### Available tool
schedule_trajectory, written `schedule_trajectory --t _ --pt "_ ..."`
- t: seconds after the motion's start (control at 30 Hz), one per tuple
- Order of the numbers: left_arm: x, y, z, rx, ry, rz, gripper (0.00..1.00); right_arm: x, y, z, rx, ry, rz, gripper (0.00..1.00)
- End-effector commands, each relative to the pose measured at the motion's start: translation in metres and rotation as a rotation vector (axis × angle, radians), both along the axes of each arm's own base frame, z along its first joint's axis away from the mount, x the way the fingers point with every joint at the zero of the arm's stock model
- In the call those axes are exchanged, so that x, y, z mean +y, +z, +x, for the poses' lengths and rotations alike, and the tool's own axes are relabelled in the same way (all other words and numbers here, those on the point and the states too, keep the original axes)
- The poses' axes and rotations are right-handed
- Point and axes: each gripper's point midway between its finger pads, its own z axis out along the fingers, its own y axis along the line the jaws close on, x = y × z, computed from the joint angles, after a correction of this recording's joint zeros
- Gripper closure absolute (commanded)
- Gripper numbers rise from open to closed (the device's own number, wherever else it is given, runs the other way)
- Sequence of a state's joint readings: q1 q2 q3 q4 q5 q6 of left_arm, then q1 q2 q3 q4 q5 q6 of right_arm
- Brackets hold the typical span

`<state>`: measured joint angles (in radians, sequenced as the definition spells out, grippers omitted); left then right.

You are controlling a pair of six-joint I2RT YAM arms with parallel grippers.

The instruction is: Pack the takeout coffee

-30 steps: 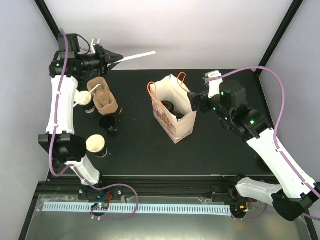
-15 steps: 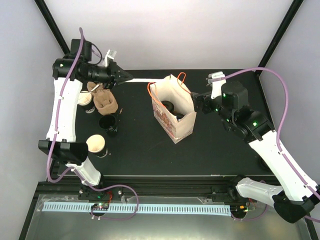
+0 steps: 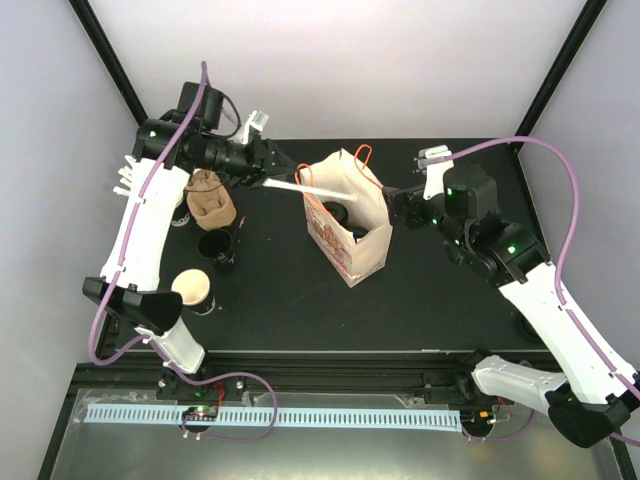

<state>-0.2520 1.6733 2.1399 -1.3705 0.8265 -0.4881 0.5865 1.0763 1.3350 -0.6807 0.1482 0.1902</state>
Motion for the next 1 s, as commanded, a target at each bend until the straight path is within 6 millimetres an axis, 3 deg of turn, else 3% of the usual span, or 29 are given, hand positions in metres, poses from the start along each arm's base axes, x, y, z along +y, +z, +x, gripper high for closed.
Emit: schedule_trajectory --t 0.0,0.03,0.1,0.27,0.33,0.4,0.47,0.6,0.67,0.8,0.87,0.97 --pt "-0.007 0.002 0.011 -0.003 0.061 0.026 0.28 -0.005 0.01 -0.005 -0.016 -0.01 0.039 0.0" --pt "-0.007 0.004 0.012 -0.008 0.067 0.024 0.21 -0.005 0.009 -0.006 -0.015 -0.011 0.038 0.0" --pt "-0.007 0.011 0.012 -0.03 0.067 0.006 0.19 -0.005 0.007 -0.007 -0.011 -0.009 0.041 0.0" --pt "-0.009 0.025 0.016 -0.024 0.073 -0.105 0.21 -0.006 0.003 -0.01 -0.003 -0.005 0.037 0.0" --pt "0.002 0.026 0.02 -0.027 0.12 -0.117 0.22 -0.007 0.003 -0.01 -0.001 -0.006 0.036 0.0" --pt "0.025 0.018 0.031 -0.028 0.214 -0.088 0.22 -0.007 0.003 -0.011 -0.002 -0.007 0.035 0.0" --pt "0.061 0.007 0.039 -0.034 0.355 -0.033 0.23 -0.008 0.003 -0.011 -0.003 -0.011 0.033 0.0" --pt "0.143 -0.048 0.048 0.075 0.693 0.061 0.27 -0.01 0.001 -0.013 -0.003 -0.014 0.037 0.0" --pt "0.173 -0.071 0.051 0.109 0.835 0.048 0.3 -0.01 0.002 -0.015 -0.002 -0.011 0.04 0.0" --pt "0.223 -0.102 0.058 0.134 1.115 0.043 0.43 -0.011 0.002 -0.019 0.0 -0.003 0.046 0.0" --pt "0.25 -0.108 0.059 0.134 1.255 0.123 0.44 -0.012 0.001 -0.021 0.0 0.0 0.044 0.0" --pt "0.271 -0.125 0.058 0.254 1.428 0.145 0.44 -0.015 0.002 -0.024 -0.005 0.002 0.038 0.0"
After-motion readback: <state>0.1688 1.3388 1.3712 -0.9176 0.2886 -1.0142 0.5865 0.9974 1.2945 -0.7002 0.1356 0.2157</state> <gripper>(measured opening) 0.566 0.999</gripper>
